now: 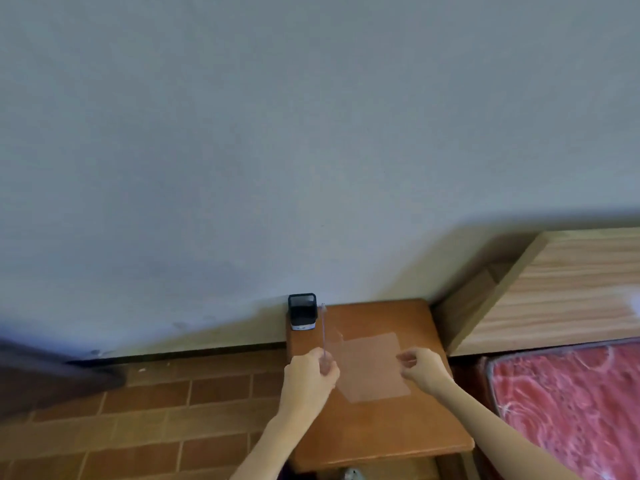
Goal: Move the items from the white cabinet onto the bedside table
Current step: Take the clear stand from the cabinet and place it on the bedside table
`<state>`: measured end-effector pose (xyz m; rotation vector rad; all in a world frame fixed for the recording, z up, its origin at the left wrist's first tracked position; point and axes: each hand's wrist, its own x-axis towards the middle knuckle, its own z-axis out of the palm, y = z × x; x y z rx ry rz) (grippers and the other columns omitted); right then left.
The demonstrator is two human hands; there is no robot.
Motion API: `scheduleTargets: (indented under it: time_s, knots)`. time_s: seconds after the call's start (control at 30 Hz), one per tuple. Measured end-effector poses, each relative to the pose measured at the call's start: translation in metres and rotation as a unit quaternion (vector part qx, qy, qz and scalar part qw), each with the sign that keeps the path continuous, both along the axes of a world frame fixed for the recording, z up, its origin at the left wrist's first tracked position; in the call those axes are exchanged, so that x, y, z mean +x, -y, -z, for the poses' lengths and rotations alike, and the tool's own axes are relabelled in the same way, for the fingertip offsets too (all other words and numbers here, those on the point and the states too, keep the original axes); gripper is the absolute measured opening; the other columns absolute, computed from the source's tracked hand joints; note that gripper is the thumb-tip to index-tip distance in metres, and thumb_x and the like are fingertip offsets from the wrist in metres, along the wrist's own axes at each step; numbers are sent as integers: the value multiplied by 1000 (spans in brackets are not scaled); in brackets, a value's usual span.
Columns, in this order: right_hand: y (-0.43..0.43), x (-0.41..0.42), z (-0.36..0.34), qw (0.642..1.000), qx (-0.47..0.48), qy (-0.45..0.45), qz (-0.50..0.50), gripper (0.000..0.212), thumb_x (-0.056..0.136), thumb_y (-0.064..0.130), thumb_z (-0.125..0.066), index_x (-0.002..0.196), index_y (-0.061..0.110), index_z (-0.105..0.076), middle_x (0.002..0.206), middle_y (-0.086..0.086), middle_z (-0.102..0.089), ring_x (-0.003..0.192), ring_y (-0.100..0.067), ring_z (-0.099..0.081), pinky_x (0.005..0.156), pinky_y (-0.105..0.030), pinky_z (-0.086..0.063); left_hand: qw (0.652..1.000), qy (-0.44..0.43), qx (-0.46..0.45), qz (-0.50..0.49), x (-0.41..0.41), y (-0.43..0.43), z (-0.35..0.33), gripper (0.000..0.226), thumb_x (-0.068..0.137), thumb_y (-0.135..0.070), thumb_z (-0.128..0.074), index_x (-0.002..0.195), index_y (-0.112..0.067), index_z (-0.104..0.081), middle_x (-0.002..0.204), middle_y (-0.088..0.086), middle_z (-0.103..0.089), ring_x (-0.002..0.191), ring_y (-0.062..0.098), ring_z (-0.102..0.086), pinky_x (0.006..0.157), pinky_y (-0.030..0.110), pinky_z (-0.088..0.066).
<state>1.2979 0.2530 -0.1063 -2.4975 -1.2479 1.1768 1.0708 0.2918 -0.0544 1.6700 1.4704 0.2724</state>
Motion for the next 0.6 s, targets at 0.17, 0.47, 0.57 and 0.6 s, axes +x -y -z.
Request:
scheduleTargets:
  time_s: [0.17, 0.47, 0.57, 0.6]
  knots:
    - [-43, 16, 73, 999, -5, -25, 18, 48, 83, 3, -58, 131, 8, -50, 131, -9, -56, 118, -20, -54, 90, -24, -46, 998, -32, 48, 14, 27, -44, 65, 18, 88, -28, -57, 100, -17, -65, 75, -4, -70, 69, 9, -66, 78, 31, -55]
    - [-91, 14, 178, 996, 11, -65, 53, 51, 81, -1, -54, 132, 7, -50, 134, -9, -55, 122, -22, -52, 98, -26, -41, 994, -66, 79, 36, 44, -78, 151, 25, 92, -29, -52, 110, -15, -61, 87, -3, -70, 78, 12, -67, 73, 28, -56]
    - [-100, 13, 197, 994, 15, -76, 75, 51, 80, -2, -54, 130, 6, -52, 133, -9, -56, 122, -22, -52, 96, -24, -41, 994, -69, 81, 35, 49, -80, 166, 28, 92, -32, -52, 112, -16, -61, 88, -4, -70, 79, 13, -68, 73, 27, -55]
    - [-102, 14, 203, 993, 22, -76, 83, 49, 80, -1, -54, 129, 6, -53, 131, -9, -57, 121, -22, -52, 98, -26, -43, 993, -72, 82, 33, 51, -81, 170, 28, 92, -32, -52, 113, -16, -61, 88, -4, -71, 80, 13, -68, 73, 25, -55]
